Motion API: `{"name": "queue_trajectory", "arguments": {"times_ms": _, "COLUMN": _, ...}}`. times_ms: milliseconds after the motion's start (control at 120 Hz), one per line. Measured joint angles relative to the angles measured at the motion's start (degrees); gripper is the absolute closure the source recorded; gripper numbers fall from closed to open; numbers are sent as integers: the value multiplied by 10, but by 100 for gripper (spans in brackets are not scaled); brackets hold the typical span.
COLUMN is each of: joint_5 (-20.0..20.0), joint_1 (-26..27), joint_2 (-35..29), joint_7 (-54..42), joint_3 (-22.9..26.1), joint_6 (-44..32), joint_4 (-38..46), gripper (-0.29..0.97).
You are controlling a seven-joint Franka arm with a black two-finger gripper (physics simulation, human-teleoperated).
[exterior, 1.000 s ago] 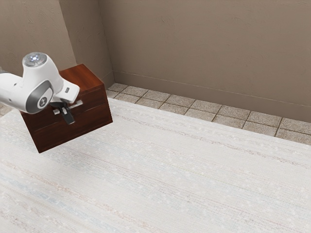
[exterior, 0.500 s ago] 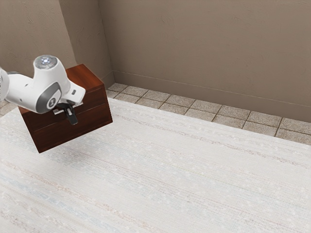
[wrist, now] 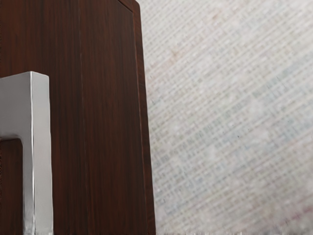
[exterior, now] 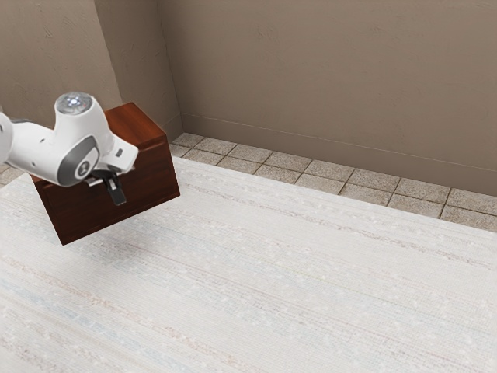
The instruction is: Pull the drawer handle with one arm to open the drawer
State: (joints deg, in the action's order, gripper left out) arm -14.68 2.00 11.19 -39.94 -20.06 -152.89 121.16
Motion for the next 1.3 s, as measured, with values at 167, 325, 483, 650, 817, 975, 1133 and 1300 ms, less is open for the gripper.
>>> {"name": "queue_trajectory", "arguments": {"times_ms": 167, "joint_5": 4, "joint_1": 6, "joint_2": -12, "joint_7": 1, "joint_3": 11, "joint_6": 1, "joint_4": 14, "gripper": 1}}
{"name": "queue_trajectory", "arguments": {"times_ms": 325, "joint_5": 4, "joint_1": 18, "joint_2": -20, "joint_7": 4, "joint_3": 16, "joint_6": 1, "joint_4": 28, "gripper": 0}}
{"name": "queue_trajectory", "arguments": {"times_ms": 483, "joint_5": 3, "joint_1": 23, "joint_2": -39, "joint_7": 8, "joint_3": 18, "joint_6": 2, "joint_4": 51, "gripper": 0}}
{"name": "queue_trajectory", "arguments": {"times_ms": 650, "joint_5": 3, "joint_1": 29, "joint_2": -56, "joint_7": 14, "joint_3": 21, "joint_6": 2, "joint_4": 74, "gripper": 0}}
{"name": "queue_trajectory", "arguments": {"times_ms": 817, "joint_5": 7, "joint_1": 36, "joint_2": -71, "joint_7": 21, "joint_3": 26, "joint_6": 2, "joint_4": 90, "gripper": 1}}
{"name": "queue_trajectory", "arguments": {"times_ms": 975, "joint_5": 7, "joint_1": 33, "joint_2": -84, "joint_7": 28, "joint_3": 45, "joint_6": 1, "joint_4": 109, "gripper": 0}}
{"name": "queue_trajectory", "arguments": {"times_ms": 1133, "joint_5": 8, "joint_1": 29, "joint_2": -102, "joint_7": 34, "joint_3": 58, "joint_6": 1, "joint_4": 125, "gripper": 2}}
{"name": "queue_trajectory", "arguments": {"times_ms": 1300, "joint_5": 4, "joint_1": 17, "joint_2": -116, "joint_7": 41, "joint_3": 80, "joint_6": 1, "joint_4": 141, "gripper": 1}}
